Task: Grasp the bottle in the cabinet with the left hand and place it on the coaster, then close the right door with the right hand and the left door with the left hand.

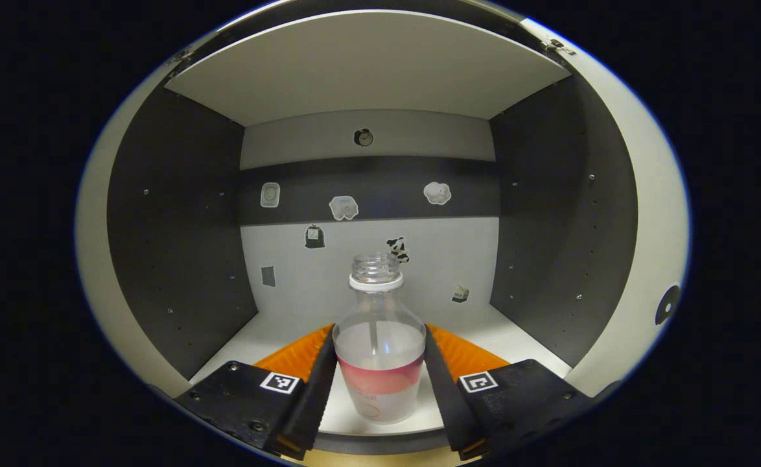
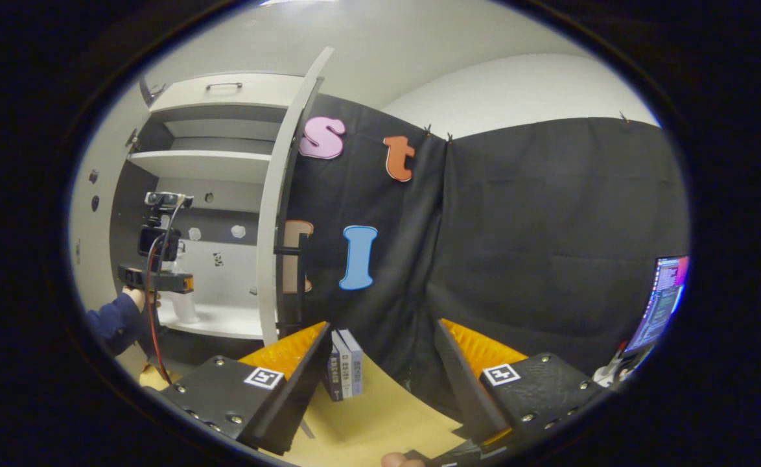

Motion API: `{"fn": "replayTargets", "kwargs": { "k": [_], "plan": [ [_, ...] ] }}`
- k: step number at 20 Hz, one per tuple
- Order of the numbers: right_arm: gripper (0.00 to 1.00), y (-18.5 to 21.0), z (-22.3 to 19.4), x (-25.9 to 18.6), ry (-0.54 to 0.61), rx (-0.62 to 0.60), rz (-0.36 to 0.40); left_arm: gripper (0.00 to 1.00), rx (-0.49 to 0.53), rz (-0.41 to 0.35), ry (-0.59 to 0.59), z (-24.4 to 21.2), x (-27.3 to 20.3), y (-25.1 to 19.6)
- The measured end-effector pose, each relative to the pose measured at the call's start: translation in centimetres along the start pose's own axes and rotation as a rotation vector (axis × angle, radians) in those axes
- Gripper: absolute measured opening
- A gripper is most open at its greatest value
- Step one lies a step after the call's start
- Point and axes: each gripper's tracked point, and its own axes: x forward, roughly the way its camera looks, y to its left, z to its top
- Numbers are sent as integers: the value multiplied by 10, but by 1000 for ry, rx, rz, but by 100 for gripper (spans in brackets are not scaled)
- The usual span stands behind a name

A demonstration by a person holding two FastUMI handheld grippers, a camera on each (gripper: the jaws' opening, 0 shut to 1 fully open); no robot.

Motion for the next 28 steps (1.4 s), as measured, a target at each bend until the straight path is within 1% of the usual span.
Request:
{"fn": "replayTargets", "kwargs": {
  "k": [1, 4, 8, 11, 14, 18, 21, 25, 28],
  "plan": [
    [96, 1, 0, 0, -2, 0, 10, 74, -7, -5, -3, 2, -4, 0],
    [96, 4, 2, -3, -12, 1, 41, 75, -18, -37, -41, 16, -25, -3],
    [96, 6, 3, -9, -20, 16, 93, 74, -47, -109, -84, 27, -65, -8],
    [96, 9, 2, -11, -25, 17, 143, 74, -78, -166, -92, 23, -101, -8],
    [96, 13, 4, -13, -34, 25, 197, 74, -82, -197, -94, 6, -140, -1],
    [96, 20, 11, -9, -58, 32, 269, 74, -74, -243, -70, -30, -188, 1],
    [96, 26, 14, -5, -74, 29, 315, 74, -122, -271, -50, -58, -218, 0],
    [96, 32, 21, -3, -102, 22, 358, 75, -156, -269, -42, -92, -246, 3],
    [96, 33, 22, -2, -111, 21, 371, 75, -118, -265, -34, -123, -261, 0]
  ]
}}
